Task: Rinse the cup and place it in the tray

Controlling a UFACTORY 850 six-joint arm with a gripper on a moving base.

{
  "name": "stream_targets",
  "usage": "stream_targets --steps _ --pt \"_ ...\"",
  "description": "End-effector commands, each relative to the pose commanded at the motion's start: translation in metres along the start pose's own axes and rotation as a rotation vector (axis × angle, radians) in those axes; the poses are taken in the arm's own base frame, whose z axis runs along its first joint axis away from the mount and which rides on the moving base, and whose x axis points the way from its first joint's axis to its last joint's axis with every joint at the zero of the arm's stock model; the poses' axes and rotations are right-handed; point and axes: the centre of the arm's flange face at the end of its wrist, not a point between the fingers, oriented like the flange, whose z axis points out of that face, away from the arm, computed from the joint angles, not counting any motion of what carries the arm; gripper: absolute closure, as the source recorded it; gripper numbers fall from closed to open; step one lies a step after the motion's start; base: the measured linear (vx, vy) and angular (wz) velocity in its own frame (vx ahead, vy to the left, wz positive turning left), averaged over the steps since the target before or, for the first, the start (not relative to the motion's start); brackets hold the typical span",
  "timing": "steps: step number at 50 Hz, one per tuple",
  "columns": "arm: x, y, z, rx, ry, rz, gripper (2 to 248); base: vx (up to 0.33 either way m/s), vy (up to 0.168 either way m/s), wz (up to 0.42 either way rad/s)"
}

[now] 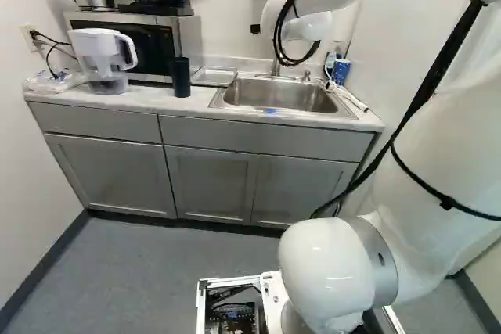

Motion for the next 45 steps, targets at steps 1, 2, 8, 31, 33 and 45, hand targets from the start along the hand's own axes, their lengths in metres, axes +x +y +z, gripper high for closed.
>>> stream_targets --steps 1,2,8,31,33,45 --pt "0.0000 0.0000 0.0000 0.000 0.000 0.000 3 0.050 0.010 0.129" --pt "0.0000 0.0000 0.0000 0.000 0.000 0.000 3 0.042 0.010 0.109" --pt "0.0000 0.0000 0.0000 0.000 0.000 0.000 3 0.055 0.009 0.119" --pt "0.0000 0.0000 0.0000 0.000 0.000 0.000 3 0.081 0.008 0.153" --pt "0.0000 0.0000 0.0000 0.000 0.000 0.000 3 0.089 0.009 0.168" --pt "0.0000 0.0000 0.0000 0.000 0.000 0.000 3 0.081 0.004 0.123"
